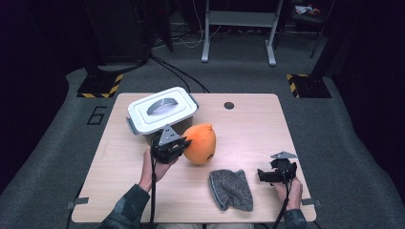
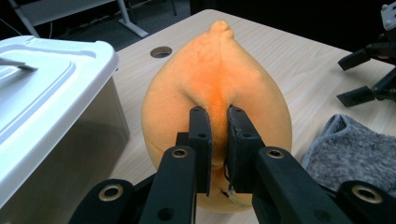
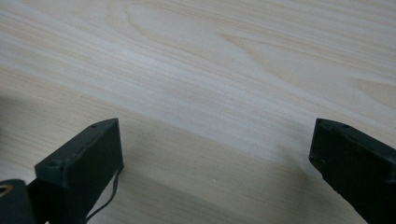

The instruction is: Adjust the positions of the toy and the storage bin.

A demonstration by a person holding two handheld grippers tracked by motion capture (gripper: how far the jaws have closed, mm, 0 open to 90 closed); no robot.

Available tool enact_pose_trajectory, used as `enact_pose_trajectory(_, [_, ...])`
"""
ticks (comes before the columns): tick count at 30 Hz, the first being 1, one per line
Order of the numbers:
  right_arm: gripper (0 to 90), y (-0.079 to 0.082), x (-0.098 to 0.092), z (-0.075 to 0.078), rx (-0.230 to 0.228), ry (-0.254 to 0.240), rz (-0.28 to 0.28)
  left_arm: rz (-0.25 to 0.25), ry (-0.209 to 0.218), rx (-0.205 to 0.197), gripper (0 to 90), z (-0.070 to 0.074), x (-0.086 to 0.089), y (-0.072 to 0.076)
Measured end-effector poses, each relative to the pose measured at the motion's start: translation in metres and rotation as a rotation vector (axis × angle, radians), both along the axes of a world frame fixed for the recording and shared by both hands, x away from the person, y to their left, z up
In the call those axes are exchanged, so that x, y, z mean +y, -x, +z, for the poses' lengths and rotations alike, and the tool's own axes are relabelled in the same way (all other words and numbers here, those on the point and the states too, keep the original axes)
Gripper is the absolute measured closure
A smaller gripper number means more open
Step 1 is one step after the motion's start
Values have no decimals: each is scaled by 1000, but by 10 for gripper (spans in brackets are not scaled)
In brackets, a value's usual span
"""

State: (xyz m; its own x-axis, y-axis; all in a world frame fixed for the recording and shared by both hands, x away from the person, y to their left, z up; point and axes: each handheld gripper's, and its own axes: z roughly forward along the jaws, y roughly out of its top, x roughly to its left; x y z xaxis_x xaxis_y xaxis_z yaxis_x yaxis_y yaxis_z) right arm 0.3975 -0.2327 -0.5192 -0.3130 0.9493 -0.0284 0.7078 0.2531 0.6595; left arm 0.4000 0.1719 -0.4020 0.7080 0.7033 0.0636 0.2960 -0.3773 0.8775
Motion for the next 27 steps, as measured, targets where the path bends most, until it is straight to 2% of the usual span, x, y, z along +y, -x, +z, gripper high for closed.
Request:
enact_pose_trajectory(10, [8, -8, -3, -4, -33, 0, -5, 38, 5, -4, 820, -3, 22, 17])
enact_pose_trajectory(12, [0, -9, -4, -5, -31, -16, -5, 40, 4, 7, 820, -2, 28, 20])
enact_pose_trajectory(15, [0, -11, -8, -8, -44, -34, 16, 58, 8, 5, 820, -3, 36, 25])
enact_pose_trajectory(17, [0, -12, -9, -9, -51, -54, 8, 71, 16, -2, 820, -4, 41, 29])
enact_pose_trajectory(18, [0, -12, -8, -9, -47, -56, 6, 69, 13, 8, 820, -3, 44, 31])
enact_pose_trajectory(27, [0, -12, -10, -10, -54, -50, 20, 111, 18, -4, 819, -5, 66, 47])
